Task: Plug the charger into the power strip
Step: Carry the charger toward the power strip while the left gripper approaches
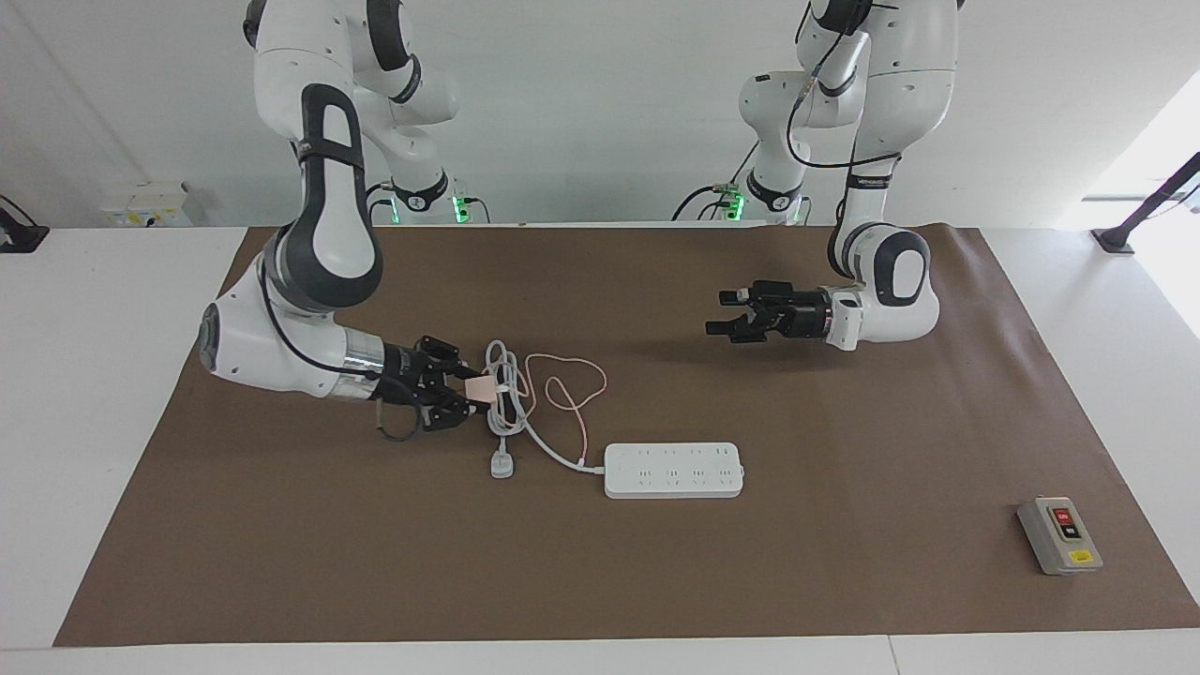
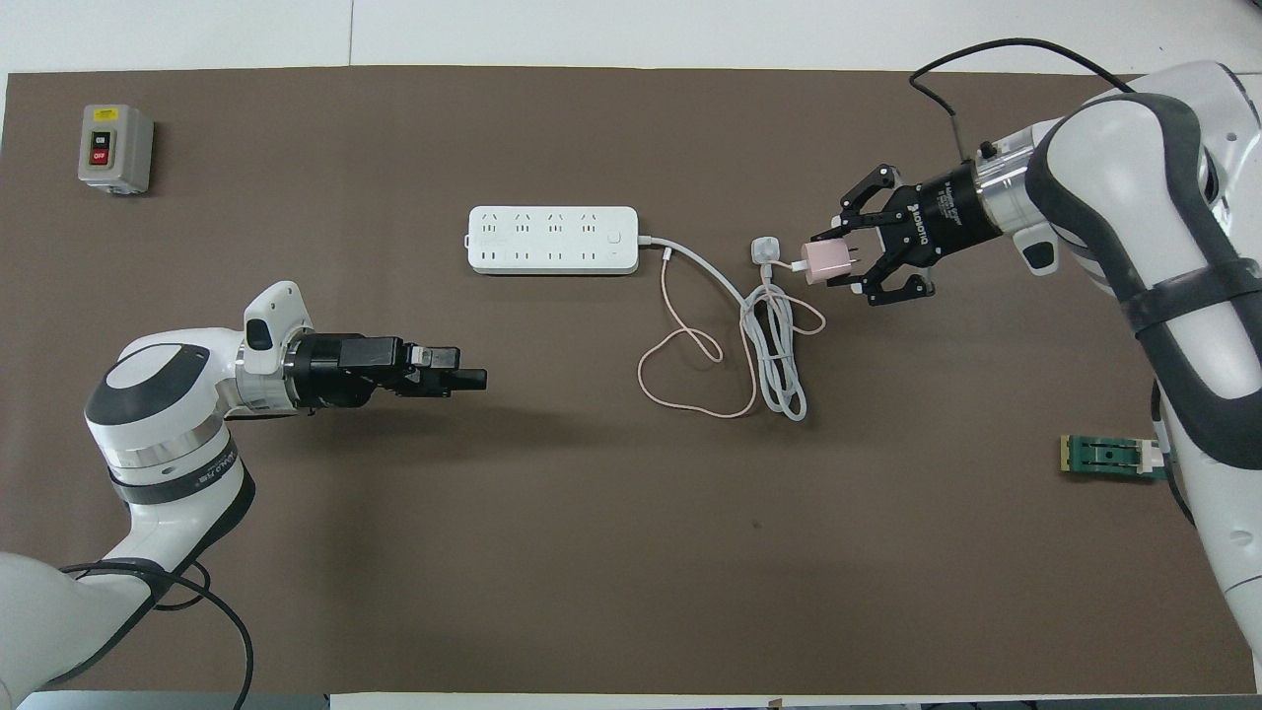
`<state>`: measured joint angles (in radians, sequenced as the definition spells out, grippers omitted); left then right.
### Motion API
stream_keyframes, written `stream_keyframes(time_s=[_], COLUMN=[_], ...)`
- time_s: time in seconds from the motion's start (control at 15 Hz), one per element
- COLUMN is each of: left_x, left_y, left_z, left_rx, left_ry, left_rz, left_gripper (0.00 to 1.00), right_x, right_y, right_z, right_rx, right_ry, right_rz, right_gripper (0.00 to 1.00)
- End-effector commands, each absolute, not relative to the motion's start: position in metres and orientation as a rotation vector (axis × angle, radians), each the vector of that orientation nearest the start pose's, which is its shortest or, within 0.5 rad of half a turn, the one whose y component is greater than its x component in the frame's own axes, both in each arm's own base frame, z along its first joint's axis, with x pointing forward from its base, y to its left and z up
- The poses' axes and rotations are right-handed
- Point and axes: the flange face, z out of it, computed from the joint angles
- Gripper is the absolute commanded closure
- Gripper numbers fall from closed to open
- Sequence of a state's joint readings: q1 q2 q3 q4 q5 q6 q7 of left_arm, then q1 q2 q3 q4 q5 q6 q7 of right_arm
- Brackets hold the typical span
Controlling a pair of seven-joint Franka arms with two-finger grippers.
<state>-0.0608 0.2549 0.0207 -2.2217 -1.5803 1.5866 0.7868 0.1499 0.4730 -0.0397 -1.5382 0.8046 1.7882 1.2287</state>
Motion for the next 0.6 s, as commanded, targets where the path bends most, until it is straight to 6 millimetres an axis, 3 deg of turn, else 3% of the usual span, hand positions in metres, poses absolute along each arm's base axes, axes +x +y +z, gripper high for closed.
stream_keyframes(time_s=[0.0, 0.33, 0.53], left_x=[0.511, 0.514, 0.515], left_y=[-0.121, -0.133, -0.138], left_z=[0.3, 0.297, 0.296], left_rx=[1.623, 1.628, 1.608], left_ry=[0.129, 0.131, 0.121], left_rz=[-0.06, -0.027, -0.017], left_gripper=[0.0, 0.0, 0.0], right_x=[0.661, 0.644, 0.635], right_y=[0.191, 0.278, 0.307], right_z=[0.404, 0.412, 0.414], right_rx=[-1.916, -1.858, -1.852], right_ry=[1.685, 1.708, 1.709], right_rz=[0.843, 0.82, 0.803], right_gripper=[1.0, 1.0, 1.0])
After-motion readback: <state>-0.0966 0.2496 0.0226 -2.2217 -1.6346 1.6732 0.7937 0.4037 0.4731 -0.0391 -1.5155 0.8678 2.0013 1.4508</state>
